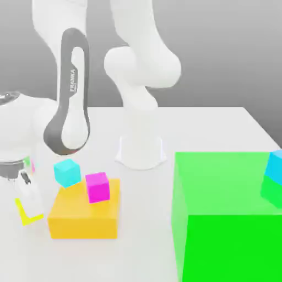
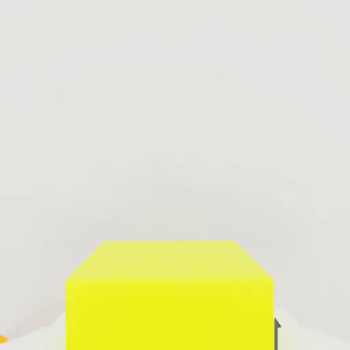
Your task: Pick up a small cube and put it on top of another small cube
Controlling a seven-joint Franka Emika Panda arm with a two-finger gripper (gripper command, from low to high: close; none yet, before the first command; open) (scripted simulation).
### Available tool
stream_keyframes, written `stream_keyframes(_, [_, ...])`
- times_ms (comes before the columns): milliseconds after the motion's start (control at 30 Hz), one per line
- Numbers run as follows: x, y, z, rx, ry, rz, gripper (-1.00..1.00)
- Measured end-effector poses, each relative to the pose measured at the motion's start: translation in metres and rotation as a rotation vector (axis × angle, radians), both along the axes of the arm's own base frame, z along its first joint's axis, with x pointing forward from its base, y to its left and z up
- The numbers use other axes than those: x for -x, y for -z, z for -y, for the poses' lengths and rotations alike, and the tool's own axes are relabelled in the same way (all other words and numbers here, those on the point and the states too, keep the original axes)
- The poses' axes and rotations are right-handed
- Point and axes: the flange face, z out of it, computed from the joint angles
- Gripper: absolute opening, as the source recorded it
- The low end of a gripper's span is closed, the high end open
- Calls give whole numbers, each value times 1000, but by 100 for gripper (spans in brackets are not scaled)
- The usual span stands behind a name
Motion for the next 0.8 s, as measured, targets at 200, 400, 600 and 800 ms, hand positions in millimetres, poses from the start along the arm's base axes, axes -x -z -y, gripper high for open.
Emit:
stream_keyframes(200, [-5,-51,-50,8,32,-6,-100])
stream_keyframes(400, [5,-90,-100,10,84,-6,-100])
stream_keyframes(600, [23,-119,-151,3,127,0,-100])
stream_keyframes(800, [31,-90,-169,-2,144,2,-100])
